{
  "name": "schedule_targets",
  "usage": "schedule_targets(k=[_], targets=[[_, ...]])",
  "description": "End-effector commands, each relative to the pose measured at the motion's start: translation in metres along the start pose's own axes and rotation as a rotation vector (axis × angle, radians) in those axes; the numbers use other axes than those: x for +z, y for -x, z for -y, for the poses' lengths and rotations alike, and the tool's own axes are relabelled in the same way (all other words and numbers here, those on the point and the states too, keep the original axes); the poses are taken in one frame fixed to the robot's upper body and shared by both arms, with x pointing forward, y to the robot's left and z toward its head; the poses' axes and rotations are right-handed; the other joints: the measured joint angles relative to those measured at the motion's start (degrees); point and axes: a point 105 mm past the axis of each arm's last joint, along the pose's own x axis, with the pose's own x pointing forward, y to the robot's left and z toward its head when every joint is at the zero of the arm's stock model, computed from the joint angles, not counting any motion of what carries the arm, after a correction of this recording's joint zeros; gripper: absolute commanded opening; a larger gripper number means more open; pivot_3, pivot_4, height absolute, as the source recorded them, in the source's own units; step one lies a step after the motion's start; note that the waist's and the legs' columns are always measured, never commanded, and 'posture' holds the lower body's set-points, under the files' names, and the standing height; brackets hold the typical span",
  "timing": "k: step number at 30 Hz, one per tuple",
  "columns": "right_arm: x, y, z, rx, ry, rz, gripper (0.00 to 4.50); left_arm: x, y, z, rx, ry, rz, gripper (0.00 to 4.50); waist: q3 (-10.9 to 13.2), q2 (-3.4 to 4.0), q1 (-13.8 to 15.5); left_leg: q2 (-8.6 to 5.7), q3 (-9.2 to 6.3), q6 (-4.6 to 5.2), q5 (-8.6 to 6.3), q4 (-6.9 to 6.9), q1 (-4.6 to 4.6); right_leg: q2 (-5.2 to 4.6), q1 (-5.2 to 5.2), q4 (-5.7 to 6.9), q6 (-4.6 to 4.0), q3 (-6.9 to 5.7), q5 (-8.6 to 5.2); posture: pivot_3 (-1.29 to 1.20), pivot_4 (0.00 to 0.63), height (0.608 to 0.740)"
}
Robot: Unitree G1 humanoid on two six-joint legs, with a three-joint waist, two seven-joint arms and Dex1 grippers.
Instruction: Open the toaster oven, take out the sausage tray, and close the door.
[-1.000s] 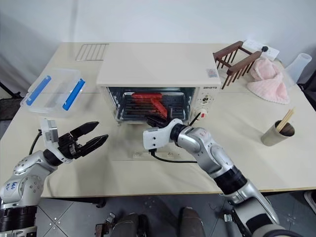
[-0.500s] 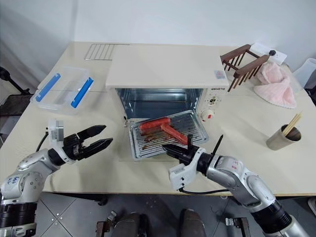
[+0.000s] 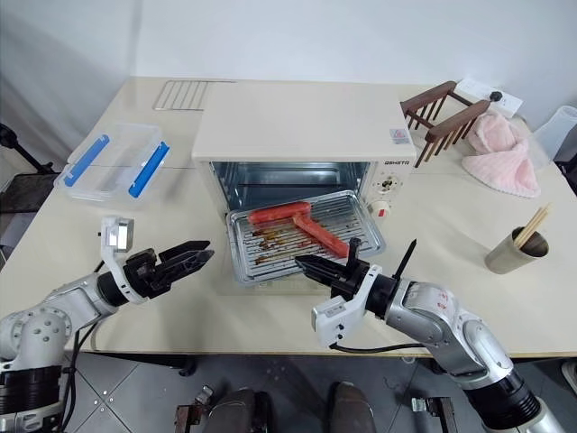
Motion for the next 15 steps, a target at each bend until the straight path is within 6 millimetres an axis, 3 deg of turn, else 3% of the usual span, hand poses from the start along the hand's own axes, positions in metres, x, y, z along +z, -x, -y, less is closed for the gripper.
schedule_targets(k=[1,10,15], targets=[[0.008,-0.001,0.013,-0.034,0.029,0.049,0.05,0.004,-0.002,0.015,-0.064,0.114,-0.018,4.50,0.0,0.00,-0.1,0.00,-0.01,0.00,0.00,0.00,0.02,-0.01,0.00,0.04,0.00,0.02,0.00,0.00,0.150,0.740],[0.009,-0.007,0.011,-0.005,0.013,0.076,0.05,-0.001,-0.015,0.018,-0.102,0.358,-0.015,4.50,0.0,-0.01,-0.7,-0.01,0.01,-0.01,0.00,-0.07,0.52,-0.02,0.29,0.28,-0.01,0.22,-0.01,0.00,0.150,0.740],[0.014,-0.008,0.010,0.014,0.012,0.114,0.05,-0.028,-0.039,0.020,-0.122,0.502,-0.110,4.50,0.0,-0.02,-0.6,-0.03,0.03,-0.01,0.00,-0.07,0.63,-0.03,0.43,0.22,-0.01,0.35,-0.01,0.00,0.150,0.740]])
